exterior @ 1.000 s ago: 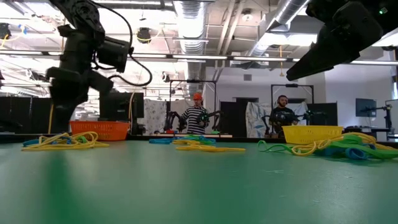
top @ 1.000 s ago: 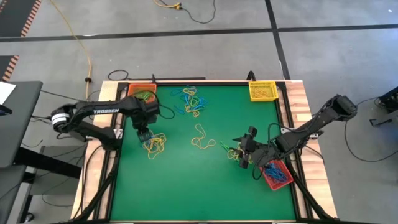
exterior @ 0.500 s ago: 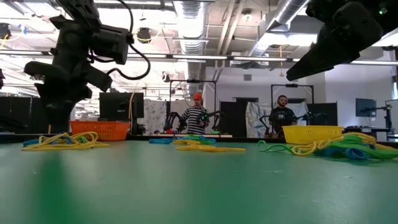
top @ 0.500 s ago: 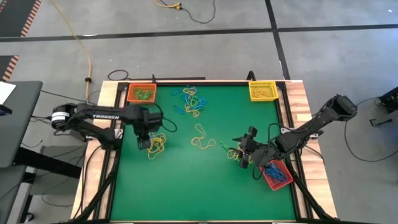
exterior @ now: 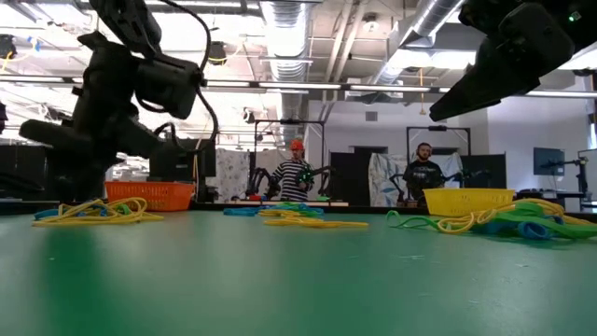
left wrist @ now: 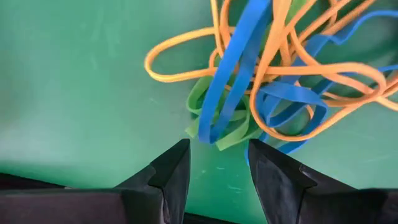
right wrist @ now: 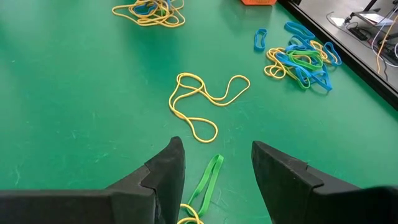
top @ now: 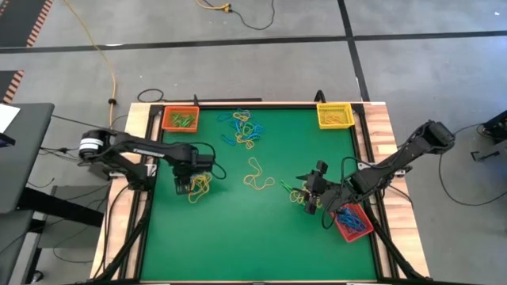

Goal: Sort rubber bands into baskets
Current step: Put the green rubber band into the orange bin

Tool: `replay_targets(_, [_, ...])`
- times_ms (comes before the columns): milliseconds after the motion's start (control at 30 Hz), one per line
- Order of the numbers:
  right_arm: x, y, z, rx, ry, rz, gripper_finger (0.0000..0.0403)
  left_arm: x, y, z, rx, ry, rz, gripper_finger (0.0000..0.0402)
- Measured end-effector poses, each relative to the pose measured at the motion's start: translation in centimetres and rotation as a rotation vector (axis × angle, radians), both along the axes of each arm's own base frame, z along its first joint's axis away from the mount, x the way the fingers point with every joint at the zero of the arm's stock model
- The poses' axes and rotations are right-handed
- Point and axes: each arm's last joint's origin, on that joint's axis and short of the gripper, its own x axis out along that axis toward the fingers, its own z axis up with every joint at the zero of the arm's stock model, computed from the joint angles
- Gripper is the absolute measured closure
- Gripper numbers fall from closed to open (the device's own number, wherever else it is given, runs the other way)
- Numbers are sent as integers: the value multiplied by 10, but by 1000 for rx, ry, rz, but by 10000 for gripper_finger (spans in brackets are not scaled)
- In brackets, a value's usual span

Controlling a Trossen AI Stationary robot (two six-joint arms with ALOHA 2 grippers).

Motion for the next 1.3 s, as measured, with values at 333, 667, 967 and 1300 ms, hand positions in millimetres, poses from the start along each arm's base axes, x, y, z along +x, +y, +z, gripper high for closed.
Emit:
replay_targets(333, [0, 0, 0, -1, 1, 0, 188, 5, 0, -18, -34, 92, -5, 291])
replay_targets(667, [0, 0, 0, 0, 0, 0, 188, 9, 2, -1, 20, -11, -27, 396])
replay_targets(967, [0, 0, 0, 1, -3, -1, 188, 16, 3, 53, 38, -254, -41, 401])
replay_targets(1300, [0, 0, 0, 1, -3, -1, 188, 30, 0, 85, -81, -587, -48, 398])
